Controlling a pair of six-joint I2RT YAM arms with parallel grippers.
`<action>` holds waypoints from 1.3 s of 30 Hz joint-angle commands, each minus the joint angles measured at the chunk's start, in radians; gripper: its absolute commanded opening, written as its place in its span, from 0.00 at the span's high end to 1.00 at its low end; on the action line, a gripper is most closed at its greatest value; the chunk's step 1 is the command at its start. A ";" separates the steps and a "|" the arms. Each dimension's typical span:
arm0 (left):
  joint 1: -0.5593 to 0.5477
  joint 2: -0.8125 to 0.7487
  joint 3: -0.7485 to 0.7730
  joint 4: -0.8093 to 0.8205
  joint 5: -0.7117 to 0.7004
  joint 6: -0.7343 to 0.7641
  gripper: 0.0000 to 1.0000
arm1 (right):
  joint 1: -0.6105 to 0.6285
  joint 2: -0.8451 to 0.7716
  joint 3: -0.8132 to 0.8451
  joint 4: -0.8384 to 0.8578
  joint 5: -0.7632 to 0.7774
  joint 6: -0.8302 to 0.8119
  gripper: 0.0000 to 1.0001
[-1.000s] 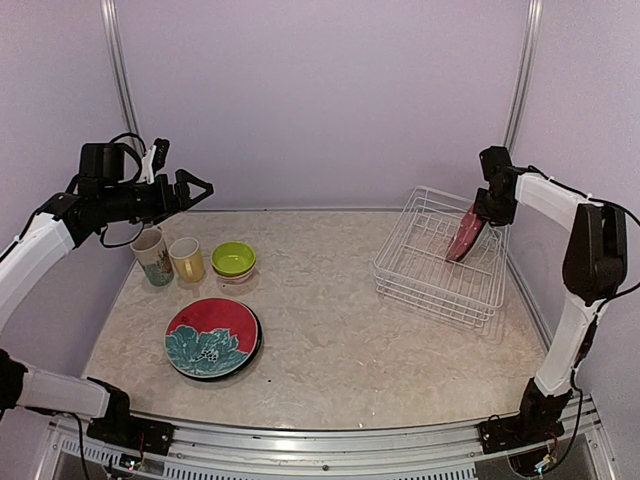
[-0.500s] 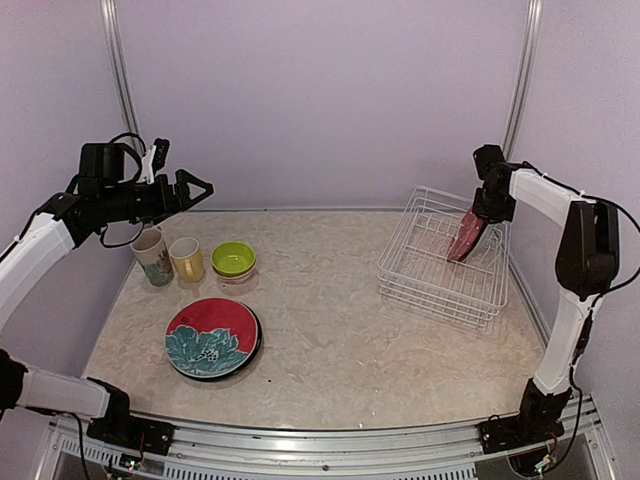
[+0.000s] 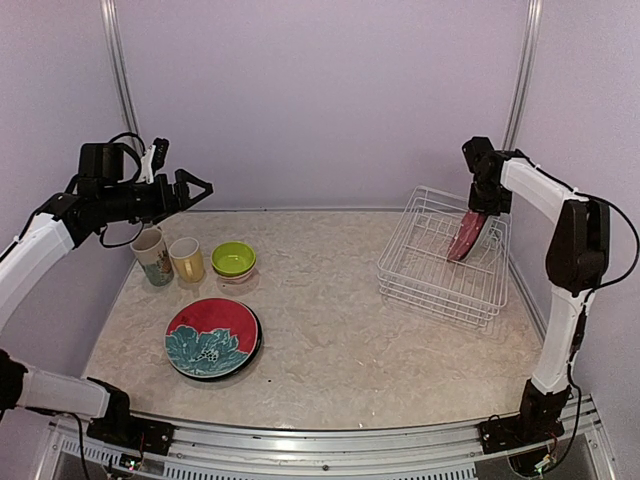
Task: Unload the mixed dishes from the dish rack
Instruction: Grab the plate from the dish rack.
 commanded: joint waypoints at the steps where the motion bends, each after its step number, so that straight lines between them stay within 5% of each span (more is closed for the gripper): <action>1: 0.009 -0.029 -0.016 0.013 0.013 0.000 0.01 | 0.018 -0.020 0.075 -0.060 0.131 0.000 1.00; 16: 0.046 -0.037 -0.017 0.028 0.073 -0.040 0.01 | 0.047 -0.110 0.083 -0.192 0.215 -0.005 1.00; 39: 0.060 -0.004 -0.013 0.028 0.105 -0.071 0.01 | 0.056 -0.507 -0.330 0.004 -0.004 -0.032 1.00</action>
